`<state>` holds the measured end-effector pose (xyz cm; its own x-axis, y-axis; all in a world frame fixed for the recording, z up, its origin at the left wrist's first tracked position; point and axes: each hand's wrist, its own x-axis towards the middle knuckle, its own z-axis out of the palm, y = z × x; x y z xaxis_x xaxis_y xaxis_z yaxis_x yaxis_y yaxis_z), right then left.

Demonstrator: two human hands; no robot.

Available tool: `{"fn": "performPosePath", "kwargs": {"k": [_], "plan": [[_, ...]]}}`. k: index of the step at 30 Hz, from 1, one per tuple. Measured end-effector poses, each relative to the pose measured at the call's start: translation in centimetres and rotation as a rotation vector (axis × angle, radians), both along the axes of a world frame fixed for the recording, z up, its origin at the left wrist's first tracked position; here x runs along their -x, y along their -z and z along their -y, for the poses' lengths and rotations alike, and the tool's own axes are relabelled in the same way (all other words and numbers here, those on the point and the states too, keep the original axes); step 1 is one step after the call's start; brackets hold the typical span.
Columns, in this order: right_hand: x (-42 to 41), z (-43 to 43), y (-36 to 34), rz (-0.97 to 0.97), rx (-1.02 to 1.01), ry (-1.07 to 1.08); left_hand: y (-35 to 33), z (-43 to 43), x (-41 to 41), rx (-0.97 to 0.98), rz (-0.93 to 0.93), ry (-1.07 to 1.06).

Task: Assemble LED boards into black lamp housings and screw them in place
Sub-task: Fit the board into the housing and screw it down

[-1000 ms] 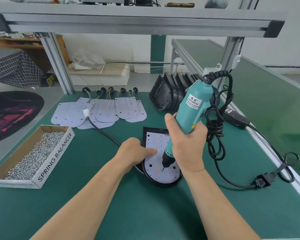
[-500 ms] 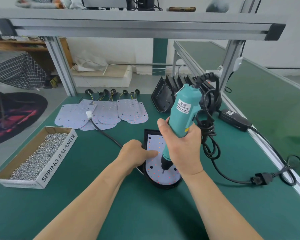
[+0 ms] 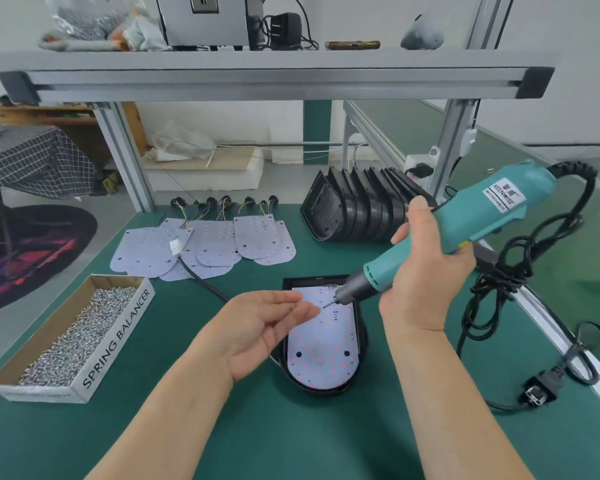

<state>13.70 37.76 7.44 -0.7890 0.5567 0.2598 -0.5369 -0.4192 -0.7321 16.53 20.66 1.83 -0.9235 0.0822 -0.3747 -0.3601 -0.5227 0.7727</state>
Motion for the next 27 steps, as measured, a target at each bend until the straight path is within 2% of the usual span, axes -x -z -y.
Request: {"fn": "performPosePath", "kwargs": {"k": [7, 10, 14, 27], "plan": [[0.5, 0.4, -0.6, -0.003, 0.075, -0.003, 0.5, -1.5, 0.3, 0.002, 0.103, 0.037], [0.7, 0.5, -0.5, -0.004, 0.067, -0.027, 0.7, -1.5, 0.5, -0.09, 0.135, 0.005], [1.0, 0.6, -0.4, 0.028, 0.073, -0.027, 0.8, -1.2, 0.5, -0.19, 0.13, 0.028], [1.2, 0.8, -0.1, 0.028, 0.066, -0.033, 0.8, -1.6, 0.8, -0.25, 0.132, 0.068]]}}
